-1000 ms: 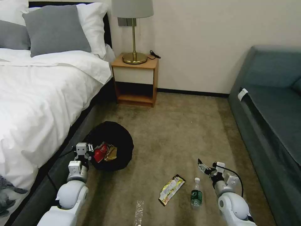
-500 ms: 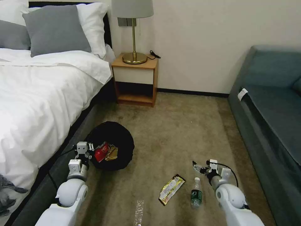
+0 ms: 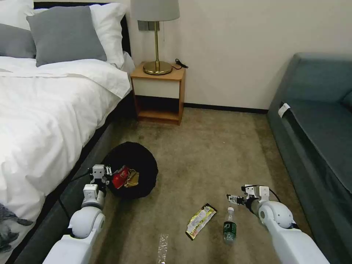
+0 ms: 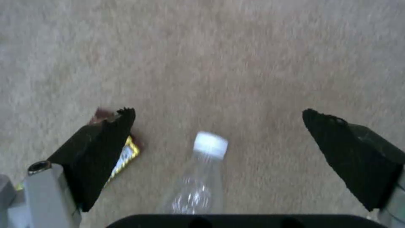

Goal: Pick up the trash bin, then pick up the garbage on the floor and place it into the trash bin.

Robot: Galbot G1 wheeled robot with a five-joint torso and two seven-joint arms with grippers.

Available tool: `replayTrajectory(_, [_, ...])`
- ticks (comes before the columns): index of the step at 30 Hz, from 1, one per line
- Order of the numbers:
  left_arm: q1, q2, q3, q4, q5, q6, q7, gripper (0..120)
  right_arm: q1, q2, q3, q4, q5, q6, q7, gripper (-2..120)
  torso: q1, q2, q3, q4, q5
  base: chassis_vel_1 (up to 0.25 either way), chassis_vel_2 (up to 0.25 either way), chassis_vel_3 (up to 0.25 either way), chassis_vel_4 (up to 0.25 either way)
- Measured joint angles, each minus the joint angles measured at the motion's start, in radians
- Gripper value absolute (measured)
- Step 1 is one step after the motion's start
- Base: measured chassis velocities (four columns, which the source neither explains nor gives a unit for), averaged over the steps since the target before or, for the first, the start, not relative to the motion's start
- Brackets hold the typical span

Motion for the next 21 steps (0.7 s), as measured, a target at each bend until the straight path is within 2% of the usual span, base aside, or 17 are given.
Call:
replayTrajectory(6, [-0.005, -0.004, 0.015, 0.003, 0.007, 0.006, 0.001, 4, -0.024, -0.005, -0.022, 0.000, 0.007, -0.010, -0.009, 100, 0.000, 0.000, 0.000, -0.0001, 0.0000, 0.000, 0.000, 0.000, 0.000])
replayTrajectory(15, [-0.003, -0.002, 0.023, 0.006, 0.013, 0.010, 0.004, 4, -0.095, 0.051, -0.058, 0.012, -0.054, -0.009, -0.042, 100, 0.000, 0.000, 0.000, 0.0000, 0.0000, 0.000, 0.000, 0.000, 0.000])
replayTrajectory(21, [0.006, -0.003, 0.027, 0.002, 0.014, 0.011, 0.005, 4, -0.108, 0.062, -0.057, 0.008, -0.064, -0.007, -0.044, 100, 0.000, 0.000, 0.000, 0.0001, -0.0002, 0.000, 0.000, 0.000, 0.000])
